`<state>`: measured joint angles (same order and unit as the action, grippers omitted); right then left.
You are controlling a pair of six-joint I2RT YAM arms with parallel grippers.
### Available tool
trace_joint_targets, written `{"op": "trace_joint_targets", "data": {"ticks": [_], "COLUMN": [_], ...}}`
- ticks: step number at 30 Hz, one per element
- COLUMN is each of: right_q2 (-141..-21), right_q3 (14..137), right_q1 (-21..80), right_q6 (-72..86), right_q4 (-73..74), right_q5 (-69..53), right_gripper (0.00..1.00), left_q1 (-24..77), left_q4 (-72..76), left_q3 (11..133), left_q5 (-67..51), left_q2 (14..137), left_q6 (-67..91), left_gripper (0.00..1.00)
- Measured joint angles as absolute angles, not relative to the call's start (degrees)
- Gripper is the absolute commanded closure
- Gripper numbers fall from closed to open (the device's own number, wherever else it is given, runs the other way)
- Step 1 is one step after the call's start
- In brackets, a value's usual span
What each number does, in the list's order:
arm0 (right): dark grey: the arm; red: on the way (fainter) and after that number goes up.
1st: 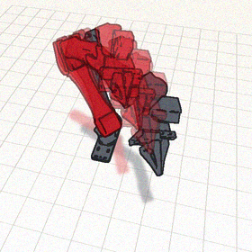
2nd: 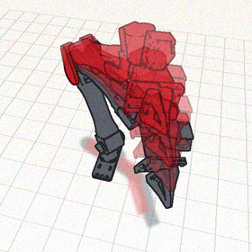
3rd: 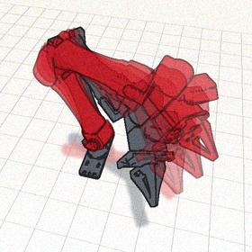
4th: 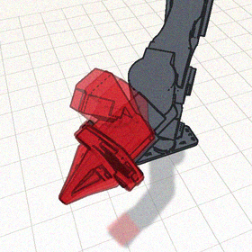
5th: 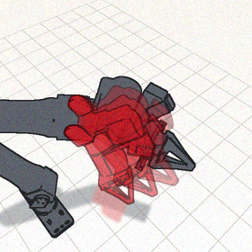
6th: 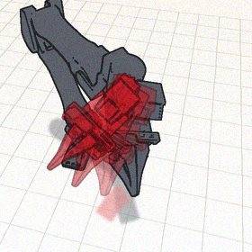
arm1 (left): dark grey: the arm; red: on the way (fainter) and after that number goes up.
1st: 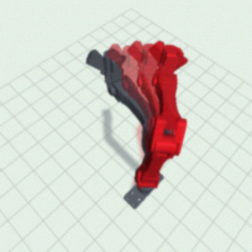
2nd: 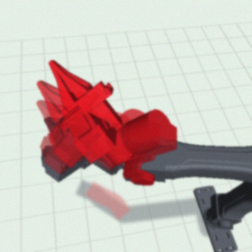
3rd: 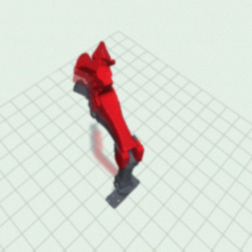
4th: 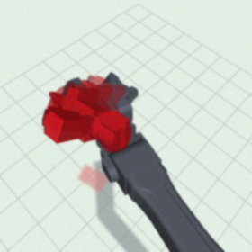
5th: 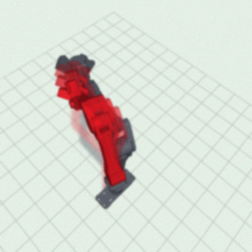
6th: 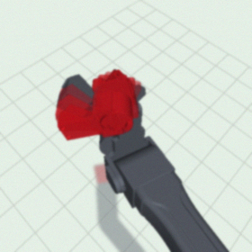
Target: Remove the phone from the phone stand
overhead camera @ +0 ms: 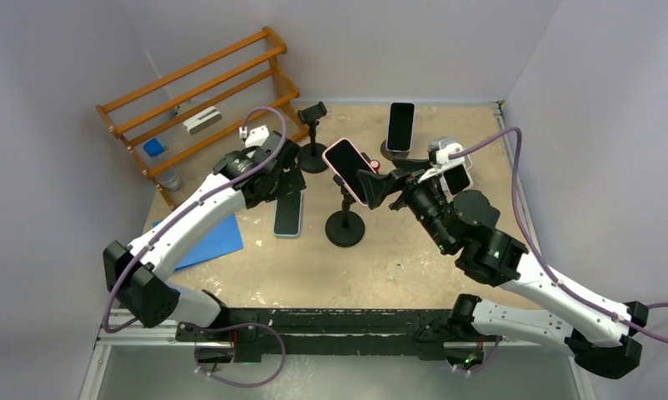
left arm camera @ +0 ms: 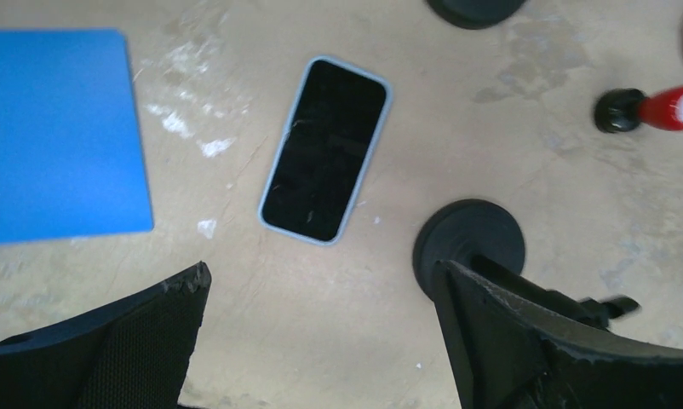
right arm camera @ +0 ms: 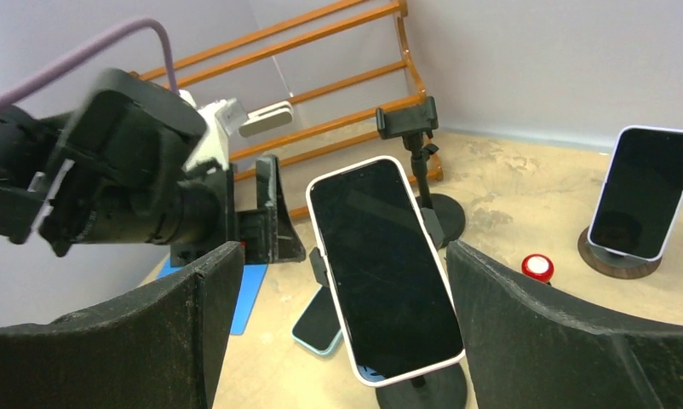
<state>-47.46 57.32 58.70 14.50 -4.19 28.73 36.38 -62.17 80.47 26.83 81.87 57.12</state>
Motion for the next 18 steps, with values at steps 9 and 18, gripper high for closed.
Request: {"op": "trace_joint_targets", "data": {"ticks": [9,18], "right_q2": [-50.6,-55.6], "right_q3": [58.5,61.9], "right_q1": [58.7,58.7], "right_q6": [13.3,12.4], "right_q4": [-4.2,-1.1], "right_q5": [29.9,33.3], "right_gripper": [0.09,0.08], "left_q1": [36.4,36.4], "left_q4": [-38.6,-20.0], "left_q3": [76.5,73.2], "left_q5": [21.6,14.5], "left_q2": [67.9,62.1], "left_q6": [37.0,26.2], "left_gripper": [0.02,0.01]}}
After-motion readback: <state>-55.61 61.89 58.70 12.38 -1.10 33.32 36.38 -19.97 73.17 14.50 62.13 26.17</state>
